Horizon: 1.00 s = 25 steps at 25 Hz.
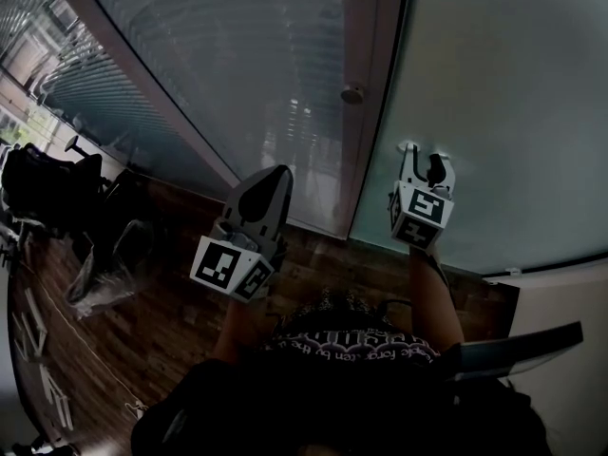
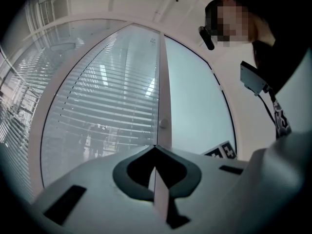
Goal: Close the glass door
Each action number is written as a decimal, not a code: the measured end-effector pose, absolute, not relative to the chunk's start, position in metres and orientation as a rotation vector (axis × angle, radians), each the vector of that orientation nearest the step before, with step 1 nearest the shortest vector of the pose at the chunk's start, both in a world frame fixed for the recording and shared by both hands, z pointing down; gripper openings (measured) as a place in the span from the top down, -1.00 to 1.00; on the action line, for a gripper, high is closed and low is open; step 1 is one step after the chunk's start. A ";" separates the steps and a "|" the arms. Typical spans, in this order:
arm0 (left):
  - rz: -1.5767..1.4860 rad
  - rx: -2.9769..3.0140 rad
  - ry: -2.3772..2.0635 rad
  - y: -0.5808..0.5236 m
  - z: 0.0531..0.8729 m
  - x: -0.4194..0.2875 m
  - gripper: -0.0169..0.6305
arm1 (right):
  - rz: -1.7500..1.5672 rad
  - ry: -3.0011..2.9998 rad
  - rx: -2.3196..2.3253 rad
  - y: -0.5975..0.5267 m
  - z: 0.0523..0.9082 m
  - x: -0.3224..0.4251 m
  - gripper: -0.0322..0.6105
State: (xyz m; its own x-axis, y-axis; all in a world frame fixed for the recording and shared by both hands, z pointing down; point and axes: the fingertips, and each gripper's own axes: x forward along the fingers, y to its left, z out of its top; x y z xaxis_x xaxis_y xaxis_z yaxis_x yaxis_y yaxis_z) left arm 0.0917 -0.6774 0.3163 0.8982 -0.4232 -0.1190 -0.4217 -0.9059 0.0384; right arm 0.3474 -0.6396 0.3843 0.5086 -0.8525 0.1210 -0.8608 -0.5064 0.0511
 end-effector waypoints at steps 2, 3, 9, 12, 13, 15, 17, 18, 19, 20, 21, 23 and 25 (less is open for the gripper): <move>-0.198 3.043 -0.678 -0.675 0.316 0.092 0.94 | 0.110 -1.529 2.616 -0.635 0.388 0.344 0.49; -0.200 3.041 -0.674 -0.673 0.316 0.094 0.94 | 0.109 -1.533 2.608 -0.630 0.388 0.341 0.49; -0.205 3.052 -0.631 -0.663 0.315 0.102 0.94 | 0.013 -1.620 2.566 -0.598 0.379 0.314 0.52; -0.228 3.049 -0.593 -0.655 0.313 0.106 0.94 | -0.104 -1.705 2.554 -0.585 0.357 0.298 0.83; -0.229 3.052 -0.584 -0.652 0.313 0.108 0.94 | -0.130 -1.729 2.551 -0.581 0.349 0.294 0.86; -0.215 3.067 -0.583 -0.647 0.312 0.111 0.94 | -0.178 -1.777 2.541 -0.573 0.333 0.288 0.89; -0.214 3.071 -0.584 -0.644 0.311 0.113 0.94 | -0.208 -1.809 2.535 -0.567 0.322 0.284 0.89; -0.217 3.069 -0.581 -0.642 0.311 0.114 0.94 | -0.219 -1.815 2.531 -0.564 0.318 0.282 0.89; -0.222 3.063 -0.577 -0.640 0.311 0.115 0.94 | -0.233 -1.820 2.521 -0.562 0.316 0.281 0.89; -0.227 3.056 -0.570 -0.638 0.312 0.117 0.94 | -0.246 -1.822 2.508 -0.560 0.315 0.280 0.89; -0.234 3.047 -0.565 -0.636 0.311 0.118 0.94 | -0.253 -1.823 2.496 -0.558 0.315 0.279 0.89; -0.247 3.030 -0.562 -0.632 0.309 0.119 0.94 | -0.258 -1.825 2.480 -0.556 0.313 0.276 0.89; -0.238 3.029 -0.575 -0.629 0.308 0.118 0.94 | -0.260 -1.826 2.474 -0.552 0.311 0.274 0.89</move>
State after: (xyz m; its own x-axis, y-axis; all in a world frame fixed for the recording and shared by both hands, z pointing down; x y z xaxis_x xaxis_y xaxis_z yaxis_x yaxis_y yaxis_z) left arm 0.1185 -0.6289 0.3081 0.9190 -0.3679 -0.1417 -0.3603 -0.9296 0.0771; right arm 0.2742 -0.5524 0.3112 0.2859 -0.9528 -0.1019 -0.9434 -0.2985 0.1446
